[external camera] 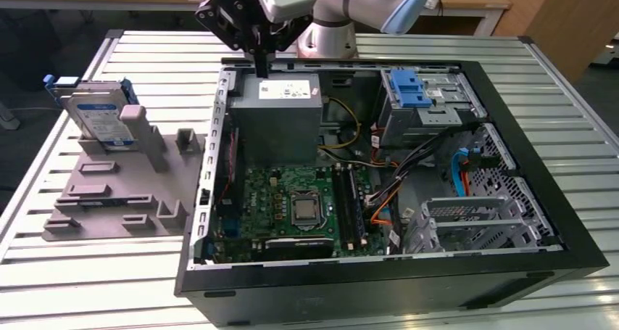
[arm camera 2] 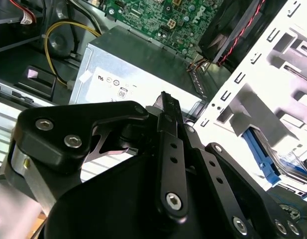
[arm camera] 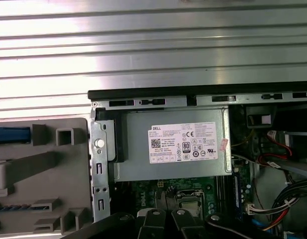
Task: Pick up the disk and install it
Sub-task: 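Reach for the disk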
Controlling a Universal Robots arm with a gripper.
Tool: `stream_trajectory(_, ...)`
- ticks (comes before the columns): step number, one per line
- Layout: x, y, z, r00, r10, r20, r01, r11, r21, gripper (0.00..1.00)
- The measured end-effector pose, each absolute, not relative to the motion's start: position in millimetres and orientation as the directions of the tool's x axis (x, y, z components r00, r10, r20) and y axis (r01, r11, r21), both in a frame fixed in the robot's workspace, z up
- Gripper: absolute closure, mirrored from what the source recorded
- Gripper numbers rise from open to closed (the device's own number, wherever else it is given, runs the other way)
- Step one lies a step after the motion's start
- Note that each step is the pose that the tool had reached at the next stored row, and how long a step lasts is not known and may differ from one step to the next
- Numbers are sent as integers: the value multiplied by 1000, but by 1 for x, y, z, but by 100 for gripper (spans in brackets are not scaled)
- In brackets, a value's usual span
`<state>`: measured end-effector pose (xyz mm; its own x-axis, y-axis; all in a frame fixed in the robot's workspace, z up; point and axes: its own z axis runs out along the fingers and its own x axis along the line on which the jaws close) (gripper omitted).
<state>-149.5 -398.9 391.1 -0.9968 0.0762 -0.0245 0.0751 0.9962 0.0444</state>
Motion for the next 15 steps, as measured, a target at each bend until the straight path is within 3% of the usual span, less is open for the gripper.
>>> stream_trajectory(15, -153, -399, 390, -997, 76, -24, 75, 996, 44, 89)
